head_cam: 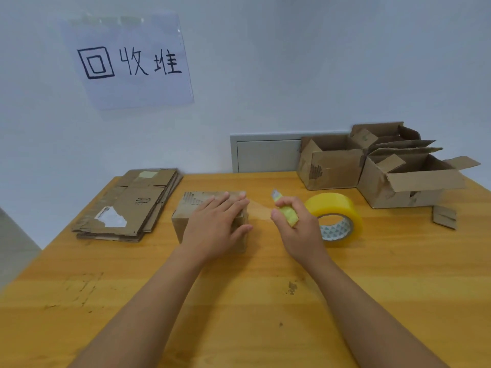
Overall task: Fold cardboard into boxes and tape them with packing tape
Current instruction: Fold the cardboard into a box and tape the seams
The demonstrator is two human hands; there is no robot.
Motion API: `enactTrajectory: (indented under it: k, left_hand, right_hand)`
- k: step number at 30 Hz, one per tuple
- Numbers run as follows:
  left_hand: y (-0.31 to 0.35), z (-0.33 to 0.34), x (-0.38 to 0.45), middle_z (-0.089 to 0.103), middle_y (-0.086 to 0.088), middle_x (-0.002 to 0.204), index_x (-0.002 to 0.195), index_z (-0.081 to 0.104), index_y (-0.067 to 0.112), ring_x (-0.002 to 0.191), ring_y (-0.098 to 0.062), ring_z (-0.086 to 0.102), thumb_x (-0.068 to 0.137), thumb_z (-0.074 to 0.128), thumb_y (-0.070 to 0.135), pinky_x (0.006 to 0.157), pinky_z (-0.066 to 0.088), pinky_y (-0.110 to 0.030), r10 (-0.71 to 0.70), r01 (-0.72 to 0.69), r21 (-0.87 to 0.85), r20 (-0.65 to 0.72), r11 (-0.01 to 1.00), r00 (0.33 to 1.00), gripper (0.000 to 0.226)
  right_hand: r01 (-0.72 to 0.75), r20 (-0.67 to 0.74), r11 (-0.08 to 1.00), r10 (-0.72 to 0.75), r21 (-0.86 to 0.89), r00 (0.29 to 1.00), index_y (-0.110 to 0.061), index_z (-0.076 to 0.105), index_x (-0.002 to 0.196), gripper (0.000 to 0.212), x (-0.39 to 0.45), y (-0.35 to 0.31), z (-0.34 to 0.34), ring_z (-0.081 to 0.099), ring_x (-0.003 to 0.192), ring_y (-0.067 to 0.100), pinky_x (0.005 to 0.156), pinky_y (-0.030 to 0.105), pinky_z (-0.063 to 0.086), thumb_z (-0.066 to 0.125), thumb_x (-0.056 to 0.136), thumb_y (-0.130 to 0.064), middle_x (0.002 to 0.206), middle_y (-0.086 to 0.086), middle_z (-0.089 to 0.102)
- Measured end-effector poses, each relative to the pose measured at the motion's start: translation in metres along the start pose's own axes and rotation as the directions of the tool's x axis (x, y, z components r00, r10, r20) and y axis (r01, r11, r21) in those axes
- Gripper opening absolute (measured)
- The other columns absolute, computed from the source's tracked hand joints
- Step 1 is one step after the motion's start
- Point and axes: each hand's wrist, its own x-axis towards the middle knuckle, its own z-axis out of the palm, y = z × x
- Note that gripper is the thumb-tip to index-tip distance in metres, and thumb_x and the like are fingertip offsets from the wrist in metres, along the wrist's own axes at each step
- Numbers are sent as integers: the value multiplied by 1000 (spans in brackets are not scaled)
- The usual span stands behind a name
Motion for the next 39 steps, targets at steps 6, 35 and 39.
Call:
enactTrajectory:
  k: [6, 35, 39]
  left_hand:
    - [-1, 2, -1, 28, 20, 159, 149, 32, 40, 147, -9, 26, 87, 14, 75, 118, 21, -32, -7, 7, 17, -29, 1000, 1000, 73]
    - [1, 2, -2, 38, 18, 155, 133, 51, 40, 145, -13, 34, 89, 22, 72, 112, 34, -36, 3, -5, -29, -69, 1000, 998, 62]
    - [2, -1, -2, 37, 18, 155, 132, 51, 42, 145, -12, 33, 87, 18, 74, 113, 32, -37, 1, -4, -51, -67, 999, 998, 64]
  right_hand:
    - [-128, 75, 982, 119, 137, 990, -37, 59, 103, 23, -5, -7, 15, 63, 76, 19, 67, 23, 46, 62, 95, -16, 83, 1, 73]
    - [-199, 230, 979, 183, 49, 956, -15, 61, 123, 25, 0, -13, 20, 42, 41, 9, 46, 17, 29, 52, 100, -17, 71, 7, 62]
    - [-204, 276, 977, 182, 54, 944, -15, 62, 123, 26, -4, -16, 20, 48, 48, 5, 50, 15, 35, 51, 101, -18, 93, 9, 71]
